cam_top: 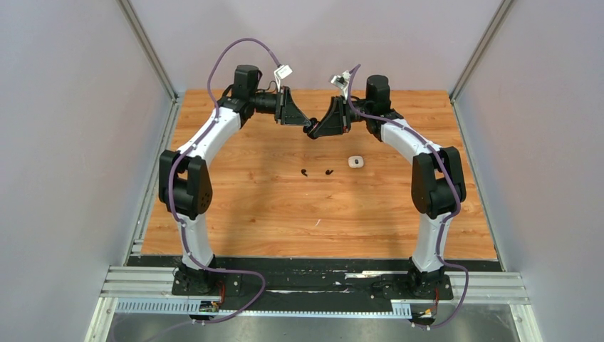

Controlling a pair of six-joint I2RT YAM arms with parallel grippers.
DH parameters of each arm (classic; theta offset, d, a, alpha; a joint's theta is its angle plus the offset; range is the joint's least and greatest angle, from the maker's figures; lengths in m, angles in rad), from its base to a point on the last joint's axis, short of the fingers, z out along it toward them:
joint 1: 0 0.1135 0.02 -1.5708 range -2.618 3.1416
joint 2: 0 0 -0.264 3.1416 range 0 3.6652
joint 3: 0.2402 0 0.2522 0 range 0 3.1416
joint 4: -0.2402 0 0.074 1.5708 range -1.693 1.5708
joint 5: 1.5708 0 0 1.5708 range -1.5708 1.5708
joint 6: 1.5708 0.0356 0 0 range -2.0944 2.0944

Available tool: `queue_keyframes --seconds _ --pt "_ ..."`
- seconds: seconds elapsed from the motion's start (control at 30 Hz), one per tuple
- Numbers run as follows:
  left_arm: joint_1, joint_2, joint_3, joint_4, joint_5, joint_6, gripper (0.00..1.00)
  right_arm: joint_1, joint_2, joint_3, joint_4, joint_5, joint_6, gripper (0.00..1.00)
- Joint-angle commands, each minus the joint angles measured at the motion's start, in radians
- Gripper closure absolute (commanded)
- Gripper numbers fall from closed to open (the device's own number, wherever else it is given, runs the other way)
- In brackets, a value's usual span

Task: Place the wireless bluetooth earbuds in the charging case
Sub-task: Adjust the charging case.

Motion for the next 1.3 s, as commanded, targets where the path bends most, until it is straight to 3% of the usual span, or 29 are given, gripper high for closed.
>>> queue_keyframes --seconds 0.0,0.23,0.67,0.97,1.27 --pt "-0.004 0.015 0.05 0.005 0.024 0.011 0.61 0.004 -0.022 0.025 0.041 -0.022 -0.017 1.0" --pt "-0.005 0.03 0.054 0.029 0.045 -0.012 0.74 0.004 -0.023 0.025 0.039 -0.02 -0.022 1.0" --pt "-0.016 0.04 0.053 0.019 0.075 -0.017 0.64 0.004 -0.02 0.027 0.039 -0.018 -0.021 1.0" --pt "-0.022 0.049 0.057 0.011 0.091 -0.016 0.68 0.004 -0.023 0.024 0.038 -0.017 -0.023 1.0" --pt "-0.019 0.05 0.077 0.018 0.12 -0.02 0.88 0.003 -0.022 0.022 0.0 0.009 -0.05 0.97"
